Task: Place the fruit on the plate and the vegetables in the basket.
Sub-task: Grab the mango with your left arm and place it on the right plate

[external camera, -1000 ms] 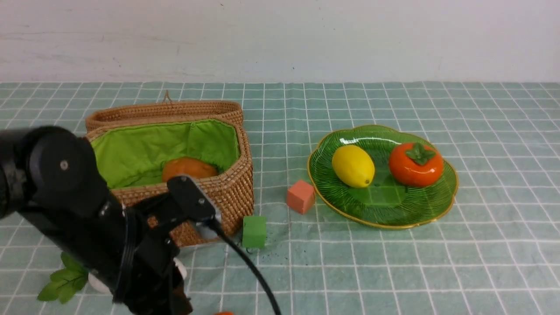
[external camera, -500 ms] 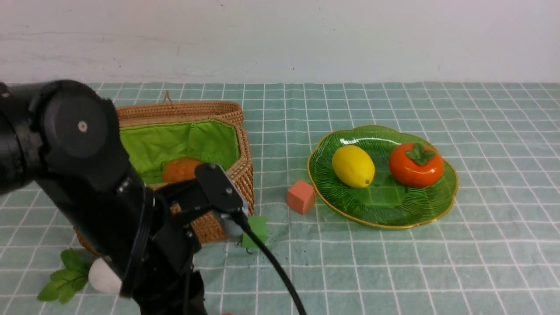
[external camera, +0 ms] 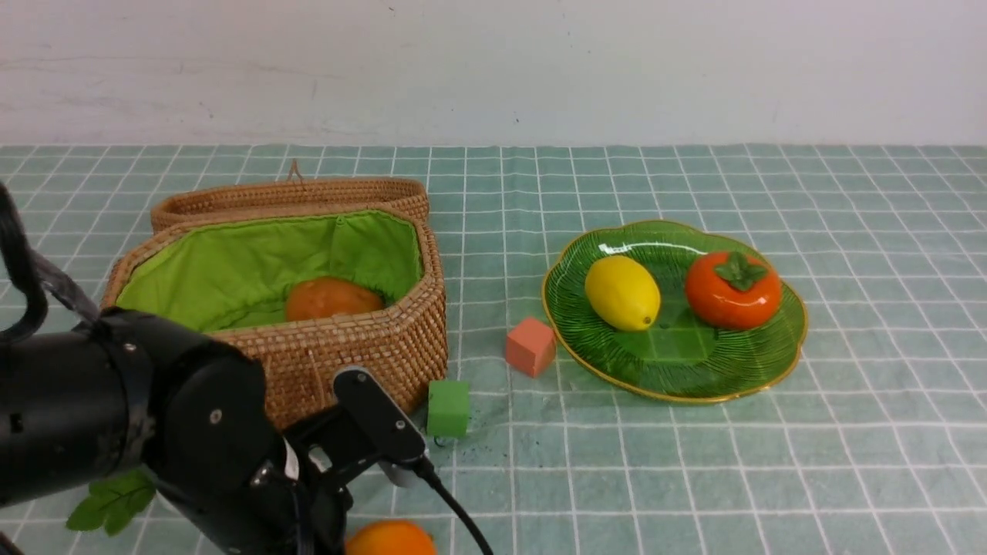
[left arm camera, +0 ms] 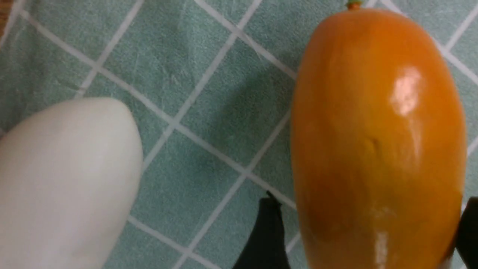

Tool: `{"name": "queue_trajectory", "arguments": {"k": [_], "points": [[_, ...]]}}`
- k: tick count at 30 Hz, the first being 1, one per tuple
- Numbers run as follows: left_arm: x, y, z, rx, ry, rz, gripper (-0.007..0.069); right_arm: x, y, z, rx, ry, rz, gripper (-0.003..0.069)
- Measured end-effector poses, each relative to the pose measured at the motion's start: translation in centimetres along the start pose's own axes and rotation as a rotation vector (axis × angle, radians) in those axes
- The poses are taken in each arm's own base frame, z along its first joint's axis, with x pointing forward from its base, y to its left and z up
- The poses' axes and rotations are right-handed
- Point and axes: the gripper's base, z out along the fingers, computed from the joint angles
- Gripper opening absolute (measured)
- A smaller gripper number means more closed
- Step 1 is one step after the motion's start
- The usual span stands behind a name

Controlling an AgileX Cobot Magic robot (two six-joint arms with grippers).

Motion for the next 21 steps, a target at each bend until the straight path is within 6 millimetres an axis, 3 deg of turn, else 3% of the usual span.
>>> {"name": "queue_trajectory", "arguments": {"k": [5,21], "points": [[-0.23,0.16,0.57,-0.008,-0.013,-0.005,0.0489,0.0,0.0,0.0,0.0,0.0,0.0,0.0239],[-0.21,0.24,0.62,-0.016,-0.007,0.008,0.049,-0.02,0.0,-0.01,0.0,-0.001,0.0,0.0239]]}}
